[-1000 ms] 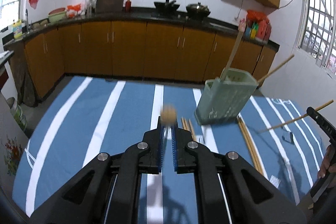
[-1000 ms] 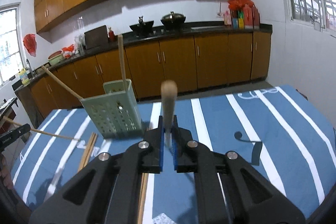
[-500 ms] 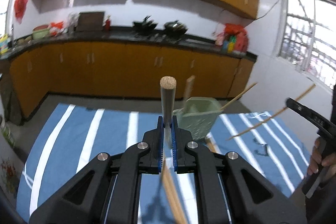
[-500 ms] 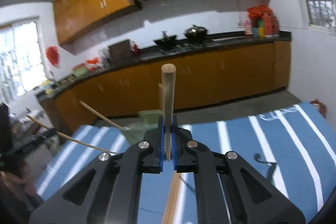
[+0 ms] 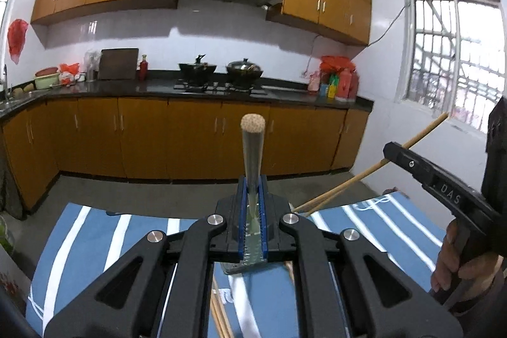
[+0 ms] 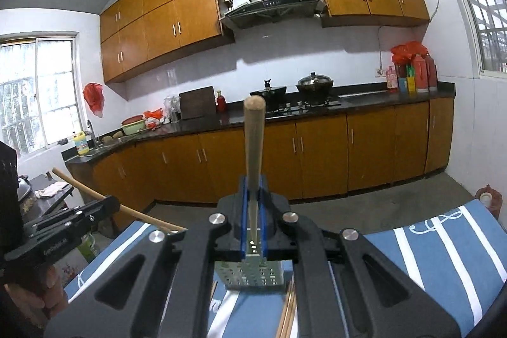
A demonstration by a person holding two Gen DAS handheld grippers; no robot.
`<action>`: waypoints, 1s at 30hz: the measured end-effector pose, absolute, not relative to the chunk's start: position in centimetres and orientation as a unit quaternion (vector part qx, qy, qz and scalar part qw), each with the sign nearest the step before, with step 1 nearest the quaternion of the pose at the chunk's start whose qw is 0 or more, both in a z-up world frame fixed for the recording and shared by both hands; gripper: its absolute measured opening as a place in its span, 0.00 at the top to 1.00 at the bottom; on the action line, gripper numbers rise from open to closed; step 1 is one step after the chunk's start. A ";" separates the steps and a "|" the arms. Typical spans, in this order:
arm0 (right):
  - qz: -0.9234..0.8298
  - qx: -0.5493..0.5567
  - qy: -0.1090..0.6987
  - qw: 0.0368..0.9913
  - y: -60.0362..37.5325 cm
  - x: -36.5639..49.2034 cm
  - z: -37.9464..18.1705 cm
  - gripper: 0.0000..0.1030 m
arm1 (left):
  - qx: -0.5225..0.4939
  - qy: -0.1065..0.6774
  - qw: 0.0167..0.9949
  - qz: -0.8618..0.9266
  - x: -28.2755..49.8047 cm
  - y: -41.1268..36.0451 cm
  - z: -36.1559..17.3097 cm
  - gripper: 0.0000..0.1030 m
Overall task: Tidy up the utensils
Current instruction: 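Open both tools to drop the chopsticks into the green holder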
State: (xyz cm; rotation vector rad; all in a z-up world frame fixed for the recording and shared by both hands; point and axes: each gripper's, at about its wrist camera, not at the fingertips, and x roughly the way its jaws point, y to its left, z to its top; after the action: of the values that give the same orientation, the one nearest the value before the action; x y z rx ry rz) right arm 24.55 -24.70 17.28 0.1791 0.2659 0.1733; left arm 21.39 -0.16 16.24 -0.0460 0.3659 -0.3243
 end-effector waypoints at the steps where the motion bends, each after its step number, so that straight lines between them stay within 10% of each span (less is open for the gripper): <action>1: 0.085 0.088 0.140 0.983 -24.6 25.5 17.0 0.93 | -0.019 0.187 0.969 -0.158 22.0 -0.3 16.0 0.93; 30: 0.066 0.100 0.183 0.976 -25.8 27.7 13.3 0.82 | -0.053 0.232 0.958 -0.158 23.9 0.6 14.4 0.85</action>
State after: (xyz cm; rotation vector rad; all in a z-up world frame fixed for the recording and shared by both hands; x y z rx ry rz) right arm 27.73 -25.76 13.30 0.2024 0.3690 0.1330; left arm 23.89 0.64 14.39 -0.1067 0.4704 -0.3197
